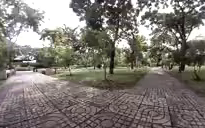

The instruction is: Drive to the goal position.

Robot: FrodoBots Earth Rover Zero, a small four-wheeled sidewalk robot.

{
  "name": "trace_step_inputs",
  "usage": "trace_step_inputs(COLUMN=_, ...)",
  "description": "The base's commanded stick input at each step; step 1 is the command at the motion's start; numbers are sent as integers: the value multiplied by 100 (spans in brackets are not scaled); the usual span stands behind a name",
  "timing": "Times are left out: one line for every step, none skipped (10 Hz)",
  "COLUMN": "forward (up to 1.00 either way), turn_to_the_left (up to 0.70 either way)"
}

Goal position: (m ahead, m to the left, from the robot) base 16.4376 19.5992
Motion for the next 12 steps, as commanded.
trace_step_inputs(forward=18, turn_to_the_left=5)
trace_step_inputs(forward=0, turn_to_the_left=0)
trace_step_inputs(forward=0, turn_to_the_left=0)
trace_step_inputs(forward=0, turn_to_the_left=0)
trace_step_inputs(forward=0, turn_to_the_left=0)
trace_step_inputs(forward=0, turn_to_the_left=0)
trace_step_inputs(forward=0, turn_to_the_left=0)
trace_step_inputs(forward=0, turn_to_the_left=0)
trace_step_inputs(forward=0, turn_to_the_left=0)
trace_step_inputs(forward=0, turn_to_the_left=0)
trace_step_inputs(forward=0, turn_to_the_left=45)
trace_step_inputs(forward=0, turn_to_the_left=45)
